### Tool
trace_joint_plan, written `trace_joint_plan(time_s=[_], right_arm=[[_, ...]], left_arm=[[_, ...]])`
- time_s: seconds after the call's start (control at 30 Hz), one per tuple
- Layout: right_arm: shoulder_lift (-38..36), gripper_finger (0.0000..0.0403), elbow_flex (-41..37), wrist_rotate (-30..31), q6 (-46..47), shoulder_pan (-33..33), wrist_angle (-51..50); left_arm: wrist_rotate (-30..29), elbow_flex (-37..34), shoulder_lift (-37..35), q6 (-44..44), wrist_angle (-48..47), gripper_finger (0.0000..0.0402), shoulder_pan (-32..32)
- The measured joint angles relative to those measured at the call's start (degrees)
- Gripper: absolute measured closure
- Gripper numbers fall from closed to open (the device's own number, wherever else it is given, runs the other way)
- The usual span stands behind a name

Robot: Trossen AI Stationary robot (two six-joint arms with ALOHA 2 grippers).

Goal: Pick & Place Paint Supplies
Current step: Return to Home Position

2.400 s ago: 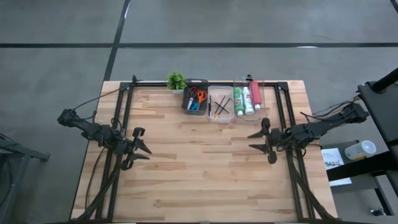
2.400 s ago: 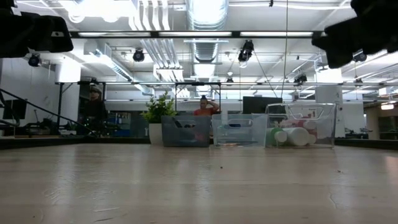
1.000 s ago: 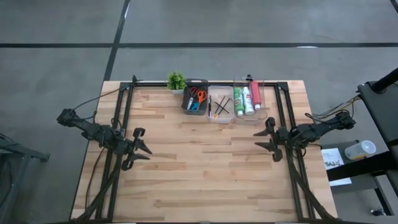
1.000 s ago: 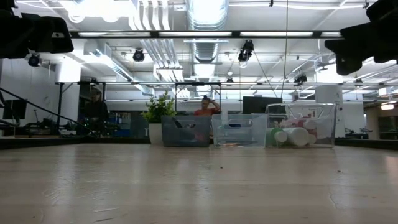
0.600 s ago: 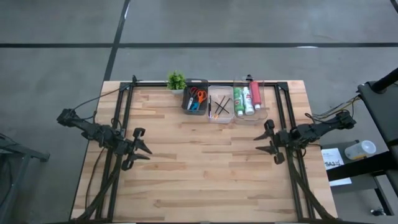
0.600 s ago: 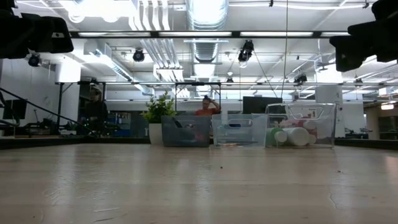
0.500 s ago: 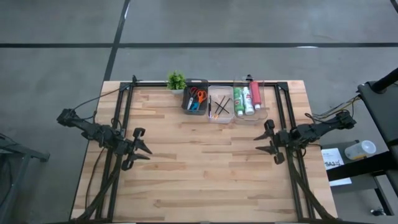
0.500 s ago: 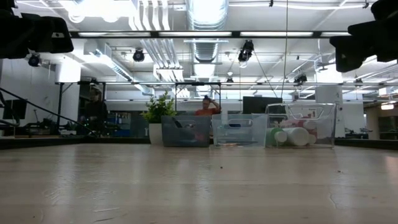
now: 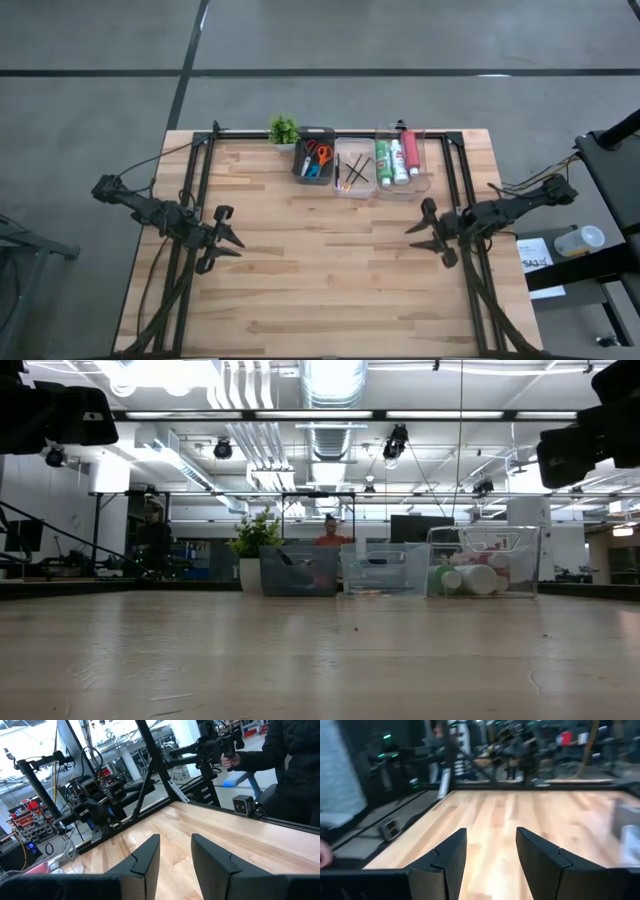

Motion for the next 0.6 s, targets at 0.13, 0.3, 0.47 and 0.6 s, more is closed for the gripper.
trace_joint_plan(time_s=[0.13,0.3,0.47,0.6], right_arm=[[1.65,0.0235,0.0,-3.05,-0.11,0.0,0.04],[2.76,0.0235,0.0,-3.07,1.07,0.0,0.07],[2.88,0.0235,0.0,-3.07,1.44,0.0,0.25],[2.88,0.0235,0.02,-3.25,2.32,0.0,0.31]], left_arm=[[0.0,0.0,0.0,0.0,0.0,0.0284,0.0],[0.0,0.0,0.0,0.0,0.02,0.0284,0.0],[0.0,0.0,0.0,0.0,0.02,0.0284,0.0],[0.0,0.0,0.0,0.0,0.02,0.0284,0.0]])
